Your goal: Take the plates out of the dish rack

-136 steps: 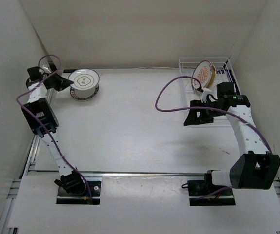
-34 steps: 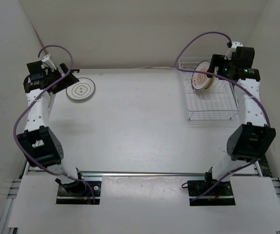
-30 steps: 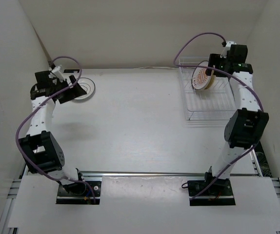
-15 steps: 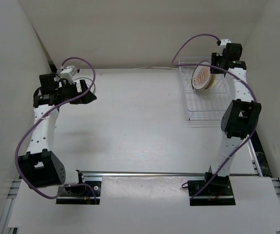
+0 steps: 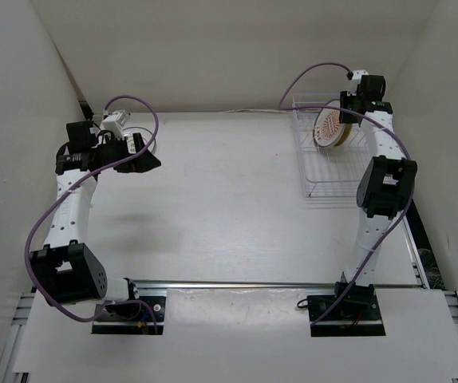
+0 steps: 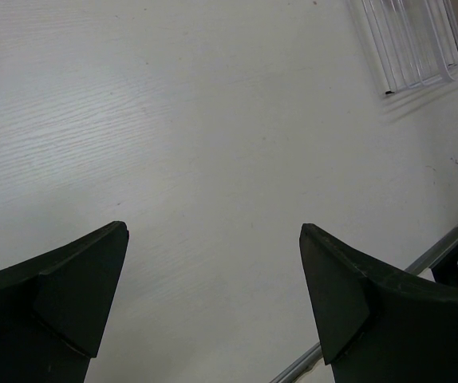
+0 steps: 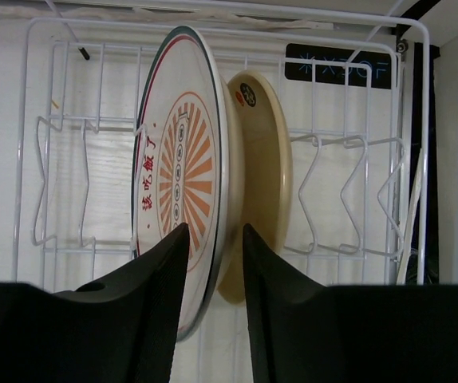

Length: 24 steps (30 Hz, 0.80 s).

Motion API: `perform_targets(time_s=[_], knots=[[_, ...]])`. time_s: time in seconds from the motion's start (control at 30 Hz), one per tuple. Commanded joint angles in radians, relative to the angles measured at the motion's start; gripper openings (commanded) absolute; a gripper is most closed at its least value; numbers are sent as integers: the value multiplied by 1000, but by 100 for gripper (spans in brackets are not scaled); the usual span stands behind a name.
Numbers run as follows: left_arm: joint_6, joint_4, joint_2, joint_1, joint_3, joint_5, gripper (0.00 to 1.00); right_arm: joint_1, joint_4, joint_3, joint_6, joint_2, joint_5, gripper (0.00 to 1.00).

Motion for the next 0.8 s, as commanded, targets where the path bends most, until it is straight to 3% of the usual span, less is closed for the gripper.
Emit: perform_targets(time_s=[0.0, 0.13, 0.23, 0.3, 0.43, 0.77], knots=[[23, -11, -7, 5, 1, 46, 100, 4, 43, 70, -10, 19, 9, 37], [23, -11, -7, 5, -8, 46, 100, 4, 43, 70, -10, 28, 9, 28], [32, -11, -7, 5, -8, 46, 100, 13, 43, 80, -10, 28, 9, 9], [32, -11, -7, 5, -8, 46, 100, 13, 43, 70, -10, 18, 9, 5], [32, -11, -7, 5, -8, 46, 100, 22, 43, 61, -1, -1, 9, 0], [32, -11, -25, 5, -18, 46, 100, 50, 66, 52, 30, -82, 76, 0]])
